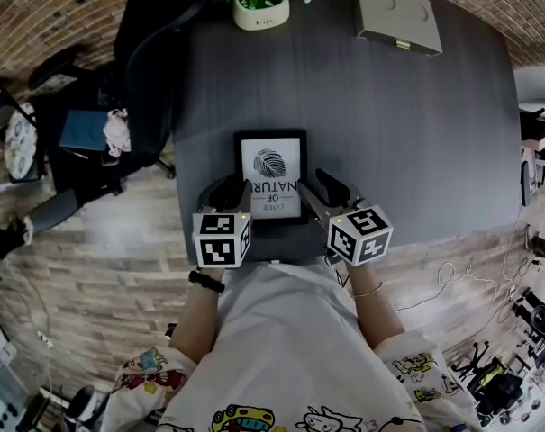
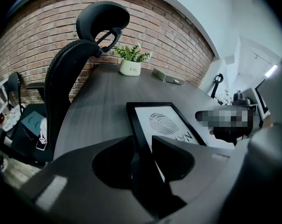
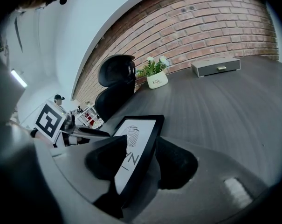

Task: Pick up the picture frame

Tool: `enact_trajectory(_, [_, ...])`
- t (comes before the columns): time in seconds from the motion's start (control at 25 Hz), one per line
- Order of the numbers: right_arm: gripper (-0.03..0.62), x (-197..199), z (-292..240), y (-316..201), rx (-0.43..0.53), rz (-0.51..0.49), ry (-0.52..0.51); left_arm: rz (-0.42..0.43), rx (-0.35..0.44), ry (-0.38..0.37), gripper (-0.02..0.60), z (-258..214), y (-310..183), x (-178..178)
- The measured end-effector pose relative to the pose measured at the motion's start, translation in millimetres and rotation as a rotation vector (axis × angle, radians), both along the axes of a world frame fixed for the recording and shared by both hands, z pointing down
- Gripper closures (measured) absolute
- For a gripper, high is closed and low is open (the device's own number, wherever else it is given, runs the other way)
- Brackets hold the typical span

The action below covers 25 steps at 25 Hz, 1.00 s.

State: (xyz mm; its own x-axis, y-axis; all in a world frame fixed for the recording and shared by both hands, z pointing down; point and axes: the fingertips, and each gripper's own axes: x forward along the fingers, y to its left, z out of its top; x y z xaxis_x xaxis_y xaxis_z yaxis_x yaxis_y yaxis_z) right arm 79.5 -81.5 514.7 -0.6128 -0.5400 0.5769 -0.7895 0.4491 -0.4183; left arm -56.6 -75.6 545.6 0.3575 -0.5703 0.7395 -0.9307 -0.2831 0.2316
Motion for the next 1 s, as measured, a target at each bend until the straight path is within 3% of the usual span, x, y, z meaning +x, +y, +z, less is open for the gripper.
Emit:
enact_trajectory(0.32, [0.402, 2, 5, 2, -0.012, 0.016, -0.007, -0.020, -0.014, 0.029, 0.466, 4, 0, 3])
enact_trajectory(1.0, [0.391, 3, 14, -2, -0.091, 0.054, -0.039, -0.186, -0.066, 0.215, 0.495, 3, -2, -5])
